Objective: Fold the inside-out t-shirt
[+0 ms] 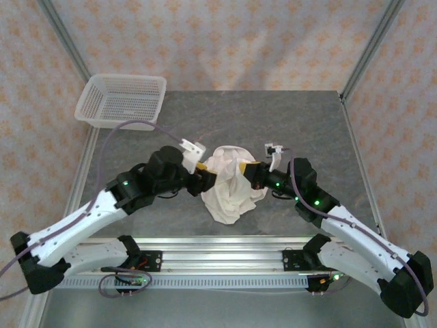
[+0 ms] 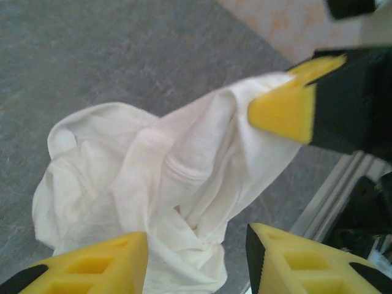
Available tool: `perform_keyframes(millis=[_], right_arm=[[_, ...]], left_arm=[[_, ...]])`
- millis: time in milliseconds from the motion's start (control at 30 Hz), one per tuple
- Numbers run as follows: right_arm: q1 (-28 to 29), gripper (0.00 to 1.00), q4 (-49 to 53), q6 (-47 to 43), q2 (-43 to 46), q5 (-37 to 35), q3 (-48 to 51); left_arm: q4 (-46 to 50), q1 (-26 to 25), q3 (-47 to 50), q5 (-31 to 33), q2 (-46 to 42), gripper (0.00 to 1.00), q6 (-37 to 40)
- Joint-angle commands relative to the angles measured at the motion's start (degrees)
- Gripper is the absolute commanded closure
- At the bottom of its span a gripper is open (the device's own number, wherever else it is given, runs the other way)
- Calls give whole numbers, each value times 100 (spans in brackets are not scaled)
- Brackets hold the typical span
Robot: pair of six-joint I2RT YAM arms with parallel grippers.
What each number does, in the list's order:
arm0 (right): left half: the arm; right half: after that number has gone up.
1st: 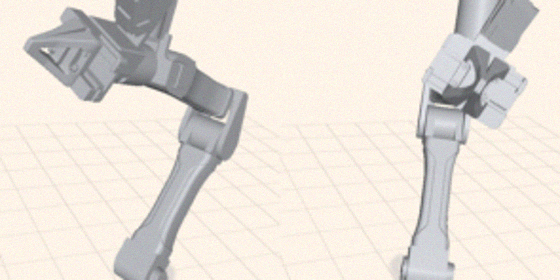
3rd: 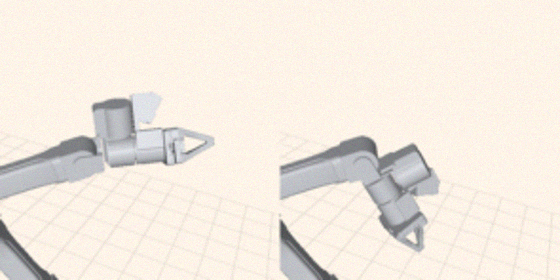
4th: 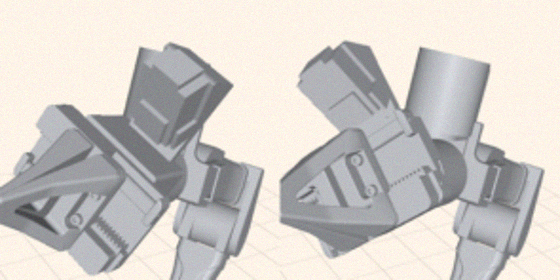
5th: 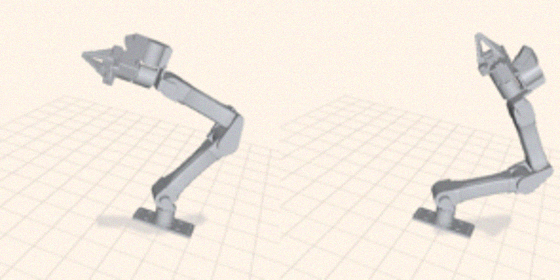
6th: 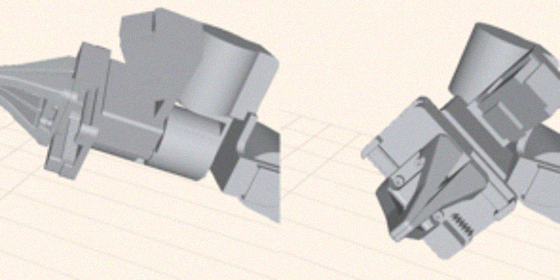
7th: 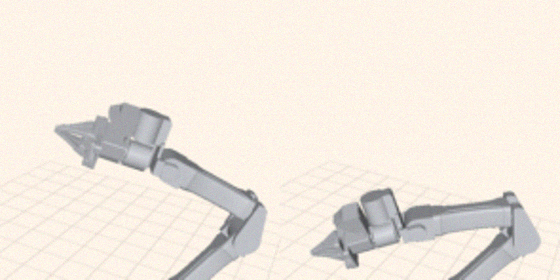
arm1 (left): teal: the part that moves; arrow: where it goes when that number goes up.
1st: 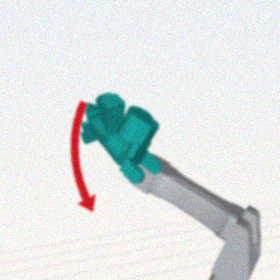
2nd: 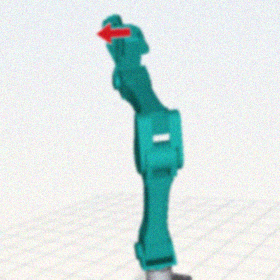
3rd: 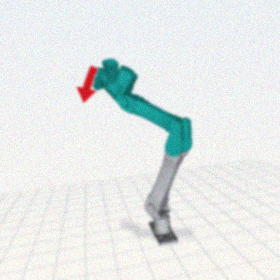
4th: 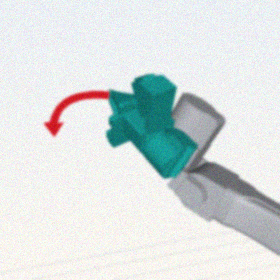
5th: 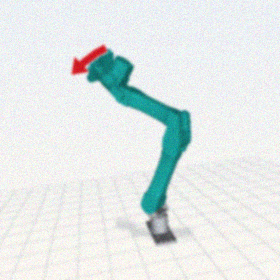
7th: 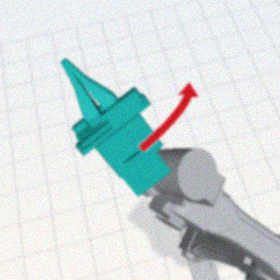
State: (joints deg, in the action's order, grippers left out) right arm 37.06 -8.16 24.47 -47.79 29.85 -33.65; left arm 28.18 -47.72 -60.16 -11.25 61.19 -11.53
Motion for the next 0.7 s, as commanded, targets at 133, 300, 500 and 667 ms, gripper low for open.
perform_keyframes(millis=[133,300,500,667], right_arm=[[-23,100,82,201,-122,283,-508],[-85,100,909,281,-123,-631,-690],[-1410,100,1378,251,-674,-696,-359],[-1421,78,1528,-339,-1206,-144,-721]], left_arm=[[-566,-166,-294,342,1514,44,628],[-484,-165,-658,661,1626,100,480],[-641,118,-765,-1393,791,100,-289],[-1091,403,-484,-2254,406,100,-943]])
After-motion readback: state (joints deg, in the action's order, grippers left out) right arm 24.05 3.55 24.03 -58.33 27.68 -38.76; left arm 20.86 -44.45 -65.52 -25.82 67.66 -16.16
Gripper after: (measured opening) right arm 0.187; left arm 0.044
